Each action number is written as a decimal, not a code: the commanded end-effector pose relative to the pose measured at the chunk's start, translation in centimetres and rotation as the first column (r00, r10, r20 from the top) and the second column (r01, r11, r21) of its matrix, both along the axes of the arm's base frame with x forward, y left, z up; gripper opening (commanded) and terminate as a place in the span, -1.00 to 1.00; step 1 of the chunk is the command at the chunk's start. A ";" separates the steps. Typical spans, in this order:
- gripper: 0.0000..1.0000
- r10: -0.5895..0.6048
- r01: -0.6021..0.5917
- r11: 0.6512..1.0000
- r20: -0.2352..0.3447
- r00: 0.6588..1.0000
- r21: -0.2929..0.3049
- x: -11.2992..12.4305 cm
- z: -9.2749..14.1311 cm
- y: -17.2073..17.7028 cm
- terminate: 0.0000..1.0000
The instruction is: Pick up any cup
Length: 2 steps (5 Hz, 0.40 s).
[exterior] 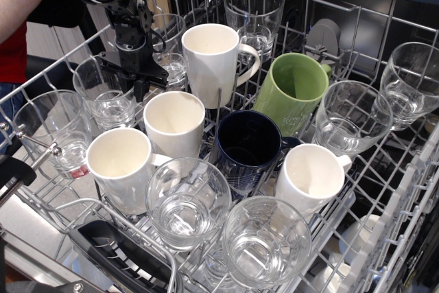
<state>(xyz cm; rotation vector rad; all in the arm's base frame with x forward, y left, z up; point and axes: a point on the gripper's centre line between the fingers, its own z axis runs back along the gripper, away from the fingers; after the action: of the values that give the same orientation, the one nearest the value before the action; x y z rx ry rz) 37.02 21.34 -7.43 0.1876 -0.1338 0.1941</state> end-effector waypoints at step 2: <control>-1.00 0.037 -0.037 0.999 0.077 0.996 -0.005 3.6 7.7 0.7 -1.00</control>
<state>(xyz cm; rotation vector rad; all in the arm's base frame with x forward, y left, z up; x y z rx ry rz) 38.09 20.90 -5.03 0.1135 -0.0663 0.2747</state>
